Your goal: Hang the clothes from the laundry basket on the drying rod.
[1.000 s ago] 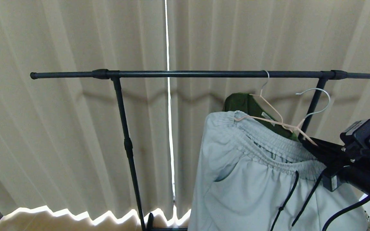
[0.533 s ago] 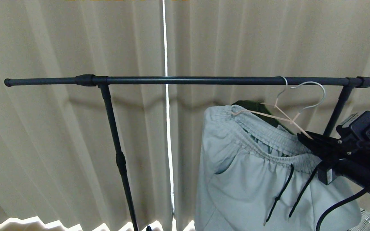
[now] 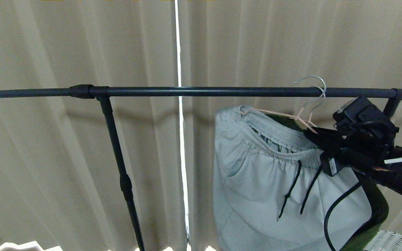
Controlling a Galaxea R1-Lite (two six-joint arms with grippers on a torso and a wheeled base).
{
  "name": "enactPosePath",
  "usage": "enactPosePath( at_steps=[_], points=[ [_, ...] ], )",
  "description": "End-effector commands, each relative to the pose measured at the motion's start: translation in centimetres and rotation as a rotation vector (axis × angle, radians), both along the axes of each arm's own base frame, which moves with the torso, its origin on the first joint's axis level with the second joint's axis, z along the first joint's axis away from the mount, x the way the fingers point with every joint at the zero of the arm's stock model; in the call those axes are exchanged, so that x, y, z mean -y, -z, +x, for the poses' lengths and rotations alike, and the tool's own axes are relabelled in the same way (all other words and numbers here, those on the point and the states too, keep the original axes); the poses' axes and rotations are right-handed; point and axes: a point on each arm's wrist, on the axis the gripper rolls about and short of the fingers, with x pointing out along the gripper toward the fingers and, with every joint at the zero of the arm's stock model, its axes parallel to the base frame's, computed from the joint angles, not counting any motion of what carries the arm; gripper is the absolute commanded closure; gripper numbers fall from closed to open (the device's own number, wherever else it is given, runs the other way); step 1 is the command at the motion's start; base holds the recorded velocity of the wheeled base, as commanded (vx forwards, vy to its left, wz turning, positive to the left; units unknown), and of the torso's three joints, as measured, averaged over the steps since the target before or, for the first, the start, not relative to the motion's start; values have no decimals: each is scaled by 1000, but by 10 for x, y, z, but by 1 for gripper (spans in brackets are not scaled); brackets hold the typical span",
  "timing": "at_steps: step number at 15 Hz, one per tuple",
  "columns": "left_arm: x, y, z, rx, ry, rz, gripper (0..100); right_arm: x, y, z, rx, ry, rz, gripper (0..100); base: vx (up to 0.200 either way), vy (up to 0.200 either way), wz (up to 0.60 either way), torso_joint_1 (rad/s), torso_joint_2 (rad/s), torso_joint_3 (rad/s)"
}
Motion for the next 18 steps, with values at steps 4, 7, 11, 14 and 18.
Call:
enactPosePath(
  at_steps=[4, 7, 11, 14, 18],
  points=[
    [0, 0, 0, -2, -1, -3, 0, -21, 4, 51, -68, 2, -28, 100, 0, 0, 0, 0, 0, 0],
    [0, 0, 0, -2, -5, -26, 0, -24, 12, 60, -90, 12, -39, 100, 0, 0, 0, 0, 0, 0],
    [0, 0, 0, -2, -3, -23, 0, -25, 15, 62, -96, 27, -48, 100, 0, 0, 0, 0, 0, 0],
    [0, 0, 0, -2, -4, -23, 0, -26, 14, 64, -96, 25, -49, 100, 0, 0, 0, 0, 0, 0],
    [0, 0, 0, -2, -4, -20, 0, -36, 16, 64, -101, -5, -57, 100, 0, 0, 0, 0, 0, 0]
  ],
)
